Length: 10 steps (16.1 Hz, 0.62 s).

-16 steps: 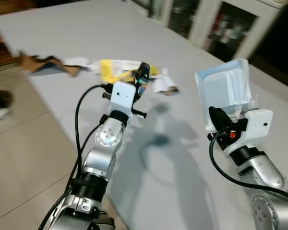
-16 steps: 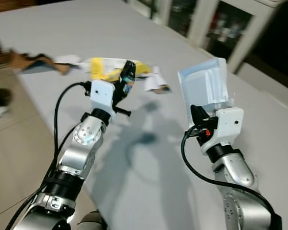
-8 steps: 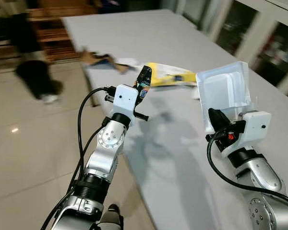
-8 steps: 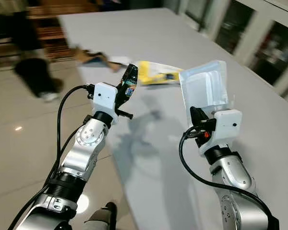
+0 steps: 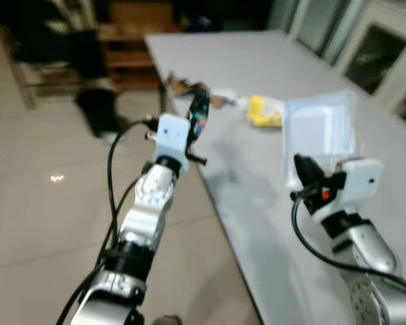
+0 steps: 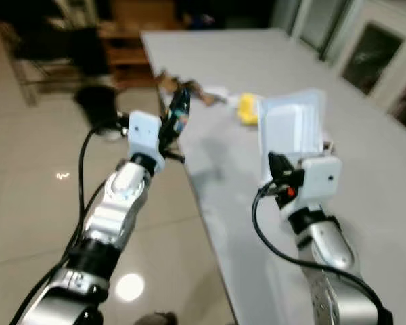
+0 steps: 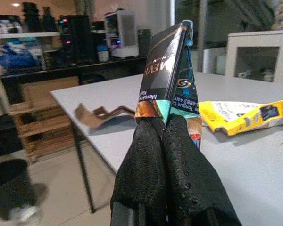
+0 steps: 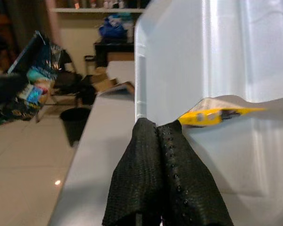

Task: Picking trash to rubbish bin

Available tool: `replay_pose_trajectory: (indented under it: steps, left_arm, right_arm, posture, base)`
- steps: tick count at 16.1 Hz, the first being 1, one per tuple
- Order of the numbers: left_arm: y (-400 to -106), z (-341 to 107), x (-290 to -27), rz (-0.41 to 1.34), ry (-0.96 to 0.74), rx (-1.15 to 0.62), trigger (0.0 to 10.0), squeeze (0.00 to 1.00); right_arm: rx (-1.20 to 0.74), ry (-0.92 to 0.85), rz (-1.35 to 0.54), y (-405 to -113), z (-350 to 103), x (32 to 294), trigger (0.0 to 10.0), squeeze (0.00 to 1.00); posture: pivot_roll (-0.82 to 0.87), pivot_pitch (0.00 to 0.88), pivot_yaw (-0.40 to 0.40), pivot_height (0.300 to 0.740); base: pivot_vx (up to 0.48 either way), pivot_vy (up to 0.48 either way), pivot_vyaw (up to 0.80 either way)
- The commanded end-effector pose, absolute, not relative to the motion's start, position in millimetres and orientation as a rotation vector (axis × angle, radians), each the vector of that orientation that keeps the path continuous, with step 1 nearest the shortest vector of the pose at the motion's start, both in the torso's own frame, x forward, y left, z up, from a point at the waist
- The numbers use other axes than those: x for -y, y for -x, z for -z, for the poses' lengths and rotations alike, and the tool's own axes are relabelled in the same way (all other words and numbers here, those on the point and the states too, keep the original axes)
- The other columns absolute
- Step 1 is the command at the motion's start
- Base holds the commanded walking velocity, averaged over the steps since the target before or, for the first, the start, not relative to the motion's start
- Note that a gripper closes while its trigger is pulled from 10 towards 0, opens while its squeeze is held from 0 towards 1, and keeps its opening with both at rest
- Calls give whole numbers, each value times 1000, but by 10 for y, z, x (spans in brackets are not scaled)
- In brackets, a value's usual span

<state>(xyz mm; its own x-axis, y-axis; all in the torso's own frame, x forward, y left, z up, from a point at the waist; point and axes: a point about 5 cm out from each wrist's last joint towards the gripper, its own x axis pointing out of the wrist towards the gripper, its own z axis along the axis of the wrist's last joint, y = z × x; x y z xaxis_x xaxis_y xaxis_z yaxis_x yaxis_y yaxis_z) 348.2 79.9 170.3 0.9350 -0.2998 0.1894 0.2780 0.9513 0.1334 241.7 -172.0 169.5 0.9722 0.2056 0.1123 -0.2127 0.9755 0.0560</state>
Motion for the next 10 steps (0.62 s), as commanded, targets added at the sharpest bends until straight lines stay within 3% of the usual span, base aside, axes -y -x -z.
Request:
replay_pose_trajectory:
  steps: [1, 7, 10]
  left_arm:
    - [-3498, -1709, -767, 311, -99, 200, 10000, 0]
    - [-3520, -1700, -772, 301, -83, 185, 10000, 0]
    - [-3520, -1714, -755, 333, -74, 192, 10000, 0]
  right_arm:
    - [112, -58, -197, -2421, -1712, 1745, 10000, 0]
    - [107, -53, -207, -2437, -1711, 1730, 10000, 0]
    - [105, -55, -204, -2437, -1709, 1734, 10000, 0]
  posture:
    - [121, 76, -70, 740]
    - [118, 79, -76, 740]
    - [118, 79, -76, 740]
  base:
    - [0, 0, 800]
    - [0, 0, 800]
    - [0, 0, 179]
